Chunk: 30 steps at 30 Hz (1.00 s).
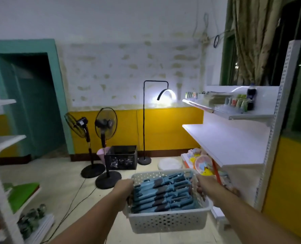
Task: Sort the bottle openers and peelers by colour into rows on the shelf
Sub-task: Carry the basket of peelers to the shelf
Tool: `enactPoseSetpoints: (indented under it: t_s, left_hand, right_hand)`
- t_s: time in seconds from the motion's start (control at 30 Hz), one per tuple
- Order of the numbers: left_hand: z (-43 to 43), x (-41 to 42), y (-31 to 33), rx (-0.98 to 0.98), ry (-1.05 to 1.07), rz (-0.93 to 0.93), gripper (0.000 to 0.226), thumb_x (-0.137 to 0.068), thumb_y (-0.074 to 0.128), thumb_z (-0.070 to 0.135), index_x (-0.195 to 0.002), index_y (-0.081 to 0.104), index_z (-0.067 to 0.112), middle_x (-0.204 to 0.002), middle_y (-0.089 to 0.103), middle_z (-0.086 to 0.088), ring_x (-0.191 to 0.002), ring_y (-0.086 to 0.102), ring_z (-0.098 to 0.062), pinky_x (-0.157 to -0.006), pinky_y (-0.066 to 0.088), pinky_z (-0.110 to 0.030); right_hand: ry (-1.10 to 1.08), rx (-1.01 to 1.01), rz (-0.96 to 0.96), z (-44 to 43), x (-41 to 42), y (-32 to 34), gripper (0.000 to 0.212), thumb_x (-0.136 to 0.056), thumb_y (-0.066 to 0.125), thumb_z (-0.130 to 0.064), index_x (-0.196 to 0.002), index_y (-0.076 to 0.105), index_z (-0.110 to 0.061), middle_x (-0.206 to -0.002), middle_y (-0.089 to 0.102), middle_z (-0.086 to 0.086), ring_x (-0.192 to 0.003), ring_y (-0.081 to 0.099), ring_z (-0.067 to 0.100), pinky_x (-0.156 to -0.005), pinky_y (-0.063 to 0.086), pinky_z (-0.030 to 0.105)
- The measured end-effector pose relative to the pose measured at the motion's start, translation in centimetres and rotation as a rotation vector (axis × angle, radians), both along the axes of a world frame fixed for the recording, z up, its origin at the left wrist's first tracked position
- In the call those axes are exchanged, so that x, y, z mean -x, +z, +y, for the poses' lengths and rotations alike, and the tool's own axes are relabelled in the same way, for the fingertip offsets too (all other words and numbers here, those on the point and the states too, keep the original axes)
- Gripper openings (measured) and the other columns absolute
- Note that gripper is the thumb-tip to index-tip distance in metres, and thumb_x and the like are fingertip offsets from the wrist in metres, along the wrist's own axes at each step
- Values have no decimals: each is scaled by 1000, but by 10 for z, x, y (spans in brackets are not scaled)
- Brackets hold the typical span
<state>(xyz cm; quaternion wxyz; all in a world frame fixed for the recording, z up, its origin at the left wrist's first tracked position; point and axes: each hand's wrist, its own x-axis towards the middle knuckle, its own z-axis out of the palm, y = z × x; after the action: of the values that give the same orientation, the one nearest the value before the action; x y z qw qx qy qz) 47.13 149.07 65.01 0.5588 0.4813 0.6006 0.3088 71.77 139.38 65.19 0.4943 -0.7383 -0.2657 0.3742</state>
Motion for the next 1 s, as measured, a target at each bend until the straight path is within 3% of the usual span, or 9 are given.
enactPoseSetpoints:
  t_s: [0.13,0.33,0.47,0.67,0.87,1.0]
  left_hand:
    - [77,-25,-4,45,-42,4,32,-96,44,14,-67,51,6,-58,49,-7,-46,42,-15,-43,33,-21]
    - [202,-67,-16,72,-10,17,32,-97,42,16,-66,47,9,-54,41,-5,-41,33,-12,-37,27,-18]
    - [276,-86,-14,122,45,-34,32,-98,41,19,-67,48,9,-52,40,-3,-40,30,-10,-37,25,-18]
    - [409,-94,-20,150,78,-86,34,-96,43,19,-63,46,12,-50,39,-1,-39,28,-10,-34,25,-19]
    - [553,-110,-39,106,-14,-54,32,-97,43,20,-67,49,10,-50,40,-1,-38,31,-10,-33,27,-19]
    - [652,-136,-39,130,-92,-50,37,-98,40,21,-64,46,10,-49,38,-2,-36,27,-10,-31,22,-16]
  right_hand:
    - [-14,17,3,80,-30,-11,34,-93,44,-19,-60,49,-11,-54,48,8,-53,44,20,-56,37,30]
    - [92,-11,-11,219,-82,-16,34,-90,50,-27,-59,52,-13,-53,51,6,-53,46,20,-66,38,33]
    - [149,-21,-4,312,-109,-8,35,-93,49,-22,-60,54,-12,-42,53,1,-41,48,13,-48,36,22]
    - [176,-2,61,449,-126,-26,43,-89,52,-31,-51,60,-14,-47,58,4,-55,51,22,-64,41,33]
    - [121,32,53,582,-138,-42,35,-92,48,-38,-67,56,-15,-55,52,6,-57,45,20,-57,35,32]
    - [30,18,153,645,-148,-41,29,-88,53,-30,-67,55,-10,-51,50,5,-47,43,17,-51,34,27]
